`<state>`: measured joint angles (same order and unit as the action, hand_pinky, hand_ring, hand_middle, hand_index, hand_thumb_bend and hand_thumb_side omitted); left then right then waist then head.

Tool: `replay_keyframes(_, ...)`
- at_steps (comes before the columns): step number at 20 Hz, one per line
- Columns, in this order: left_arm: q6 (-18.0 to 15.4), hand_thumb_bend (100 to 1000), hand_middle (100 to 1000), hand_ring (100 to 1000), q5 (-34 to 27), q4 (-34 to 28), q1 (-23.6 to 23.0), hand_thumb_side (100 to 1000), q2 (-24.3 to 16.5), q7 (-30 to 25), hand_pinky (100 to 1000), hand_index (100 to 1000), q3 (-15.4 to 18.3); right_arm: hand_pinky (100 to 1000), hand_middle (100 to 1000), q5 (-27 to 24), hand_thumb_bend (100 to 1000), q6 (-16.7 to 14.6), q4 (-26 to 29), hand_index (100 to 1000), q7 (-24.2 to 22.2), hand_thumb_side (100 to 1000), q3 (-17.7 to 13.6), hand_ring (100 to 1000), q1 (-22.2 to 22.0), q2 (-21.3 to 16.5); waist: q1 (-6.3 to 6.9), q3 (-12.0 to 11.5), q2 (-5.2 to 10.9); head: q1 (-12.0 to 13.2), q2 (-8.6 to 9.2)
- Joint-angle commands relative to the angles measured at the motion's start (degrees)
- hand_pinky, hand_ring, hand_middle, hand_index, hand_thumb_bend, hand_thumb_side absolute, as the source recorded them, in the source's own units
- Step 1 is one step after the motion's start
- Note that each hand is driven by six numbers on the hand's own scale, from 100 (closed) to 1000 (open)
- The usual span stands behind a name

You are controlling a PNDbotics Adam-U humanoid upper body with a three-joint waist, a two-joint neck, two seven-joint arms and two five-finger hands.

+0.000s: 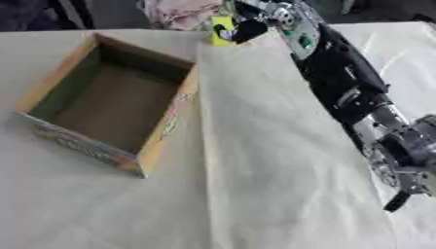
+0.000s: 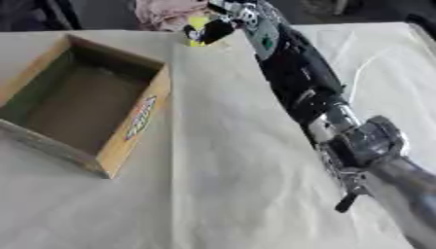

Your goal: Pick up objects on the table and place them in the box.

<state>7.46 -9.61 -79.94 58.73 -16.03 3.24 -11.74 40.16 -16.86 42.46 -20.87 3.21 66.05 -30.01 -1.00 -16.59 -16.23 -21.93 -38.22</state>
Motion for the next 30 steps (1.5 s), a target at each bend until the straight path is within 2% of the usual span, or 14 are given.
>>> replay_keyframes(1,0.01,478,735,710,-0.44,-1.36,1.04,878,-0.49,-0.04,520,798,0.14,973,991,-0.10,166,0.02,1.14,1000,-0.10,343,-0.19,992,1.34,-1.79,0.11,-0.16,1.27,-0.61,0.31)
replay_keyframes(11,-0.10,475,736,715,-1.00,-2.72,1.42,878,-0.33,-0.24,521,800,0.08,999,1000,2.89,259,0.93,-0.09,1000,-0.02,314,-0.49,1000,1.61,-2.37,-0.11,-1.17,-0.27,-2.71,1.53)
replay_keyframes(14,-0.28,456,737,716,-1.01,-3.60,1.37,902,-0.34,0.04,523,801,0.31,1000,1000,3.91,249,1.10,-0.25,1000,0.51,311,-0.85,1000,1.68,-2.85,-0.24,-1.58,-0.69,-3.40,1.92)
replay_keyframes(16,-0.44,475,735,715,-1.08,-4.37,1.18,871,-0.42,0.50,522,800,0.68,1000,1000,4.48,269,1.20,-0.17,1000,1.20,318,-1.09,1000,1.67,-3.28,-0.33,-1.95,-0.98,-3.91,2.21)
replay_keyframes(30,-1.12,478,729,712,-3.45,-9.81,-0.20,864,-2.18,2.20,524,798,2.37,998,1000,4.77,264,2.20,0.29,1000,5.61,311,-2.94,1000,1.27,-7.96,-1.05,-5.26,-3.25,-8.37,4.34)
